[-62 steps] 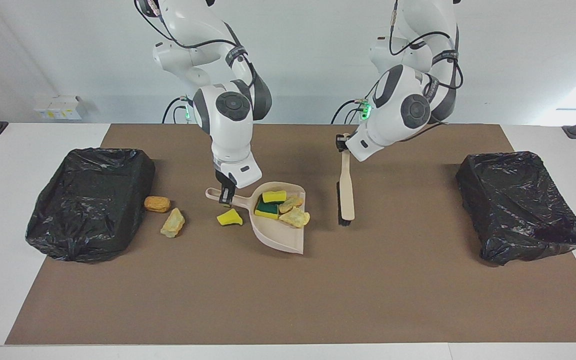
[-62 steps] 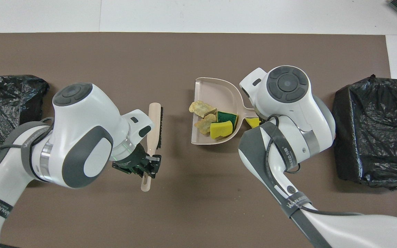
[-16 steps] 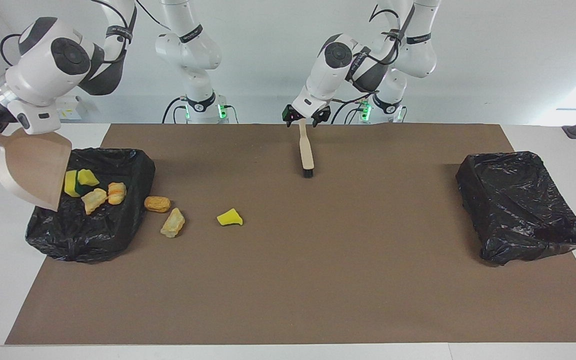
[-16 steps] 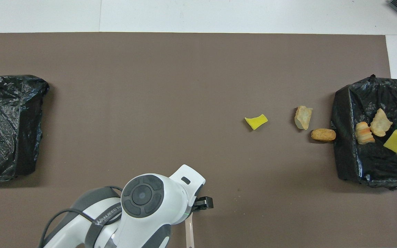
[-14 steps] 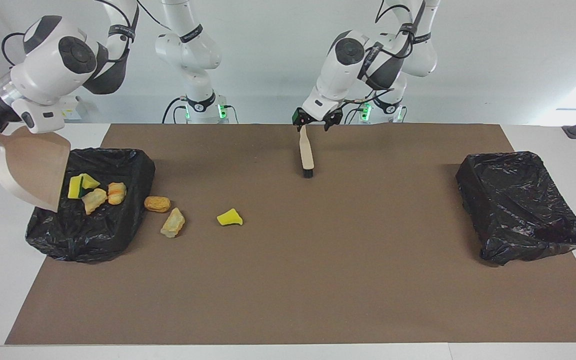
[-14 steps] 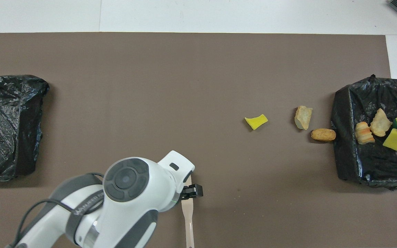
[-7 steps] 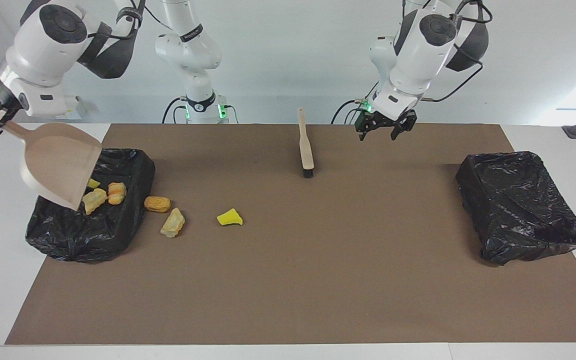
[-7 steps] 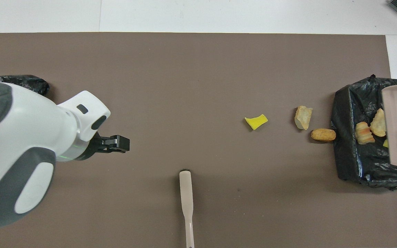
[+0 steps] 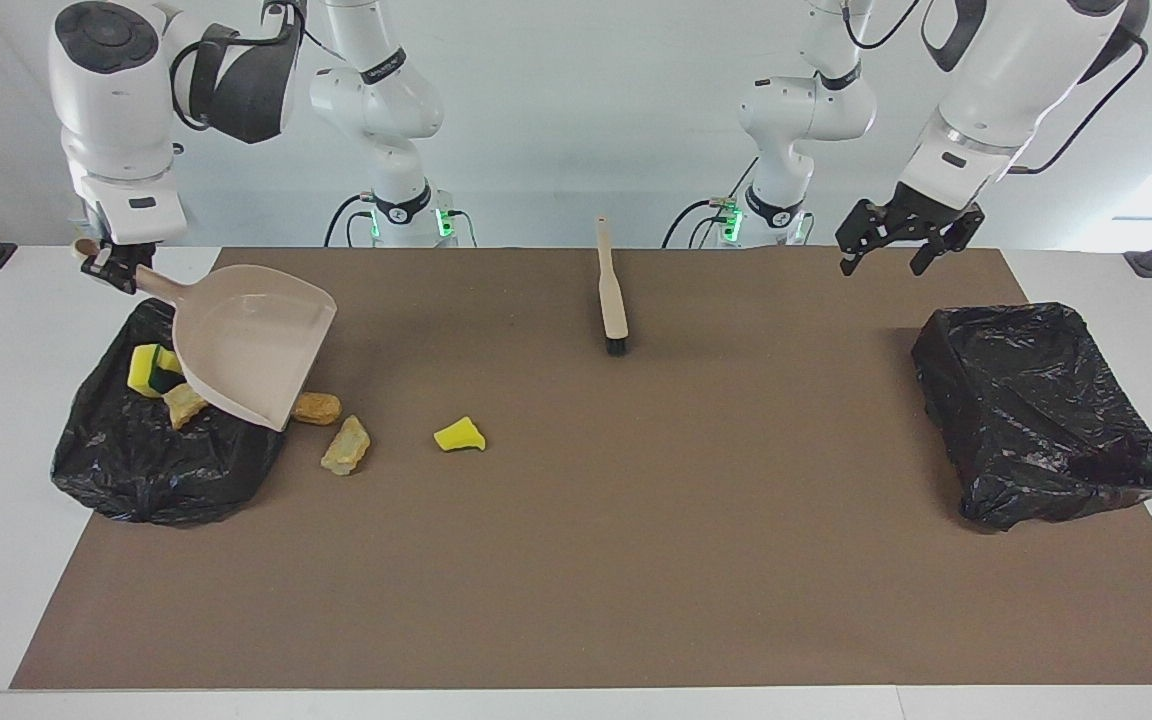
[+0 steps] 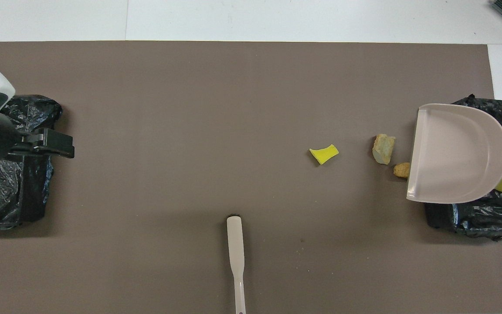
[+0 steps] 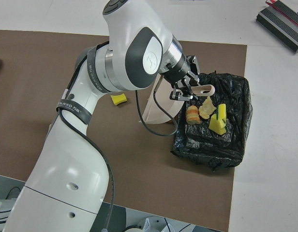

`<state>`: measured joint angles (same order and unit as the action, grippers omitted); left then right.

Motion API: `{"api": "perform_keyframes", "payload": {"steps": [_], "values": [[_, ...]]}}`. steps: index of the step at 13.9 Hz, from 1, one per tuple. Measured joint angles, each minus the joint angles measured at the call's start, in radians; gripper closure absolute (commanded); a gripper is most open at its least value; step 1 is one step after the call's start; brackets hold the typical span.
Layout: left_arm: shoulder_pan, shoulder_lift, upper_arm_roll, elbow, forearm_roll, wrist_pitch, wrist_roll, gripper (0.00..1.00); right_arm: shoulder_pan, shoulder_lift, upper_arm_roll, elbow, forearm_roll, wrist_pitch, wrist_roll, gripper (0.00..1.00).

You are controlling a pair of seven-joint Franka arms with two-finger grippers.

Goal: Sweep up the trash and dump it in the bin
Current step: 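Bring the emptied dustpan back toward the table center with the right gripper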

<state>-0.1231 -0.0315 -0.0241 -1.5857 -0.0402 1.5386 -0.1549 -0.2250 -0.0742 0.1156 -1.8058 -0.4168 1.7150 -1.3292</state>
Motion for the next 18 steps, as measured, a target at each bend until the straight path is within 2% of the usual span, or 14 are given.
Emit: {"api": "perform_keyframes", "payload": {"steps": [4,9,12,18], "values": [[0.01,0.026,-0.009,0.054,0.017,-0.039,0.008,0.0,0.084,-0.027,0.003,-0.033,0.103,-0.029,0.379,1.0],[0.01,0.03,-0.02,0.088,0.021,-0.061,0.008,0.0,0.191,-0.018,0.006,-0.044,0.261,-0.029,0.862,1.0],[0.013,0.03,-0.017,0.088,0.041,-0.063,0.046,0.0,0.265,0.027,0.007,-0.044,0.36,0.001,1.122,1.0],[0.036,0.03,-0.007,0.088,0.05,-0.069,0.076,0.0,0.461,0.167,0.007,-0.007,0.48,0.174,1.555,1.0]]}}
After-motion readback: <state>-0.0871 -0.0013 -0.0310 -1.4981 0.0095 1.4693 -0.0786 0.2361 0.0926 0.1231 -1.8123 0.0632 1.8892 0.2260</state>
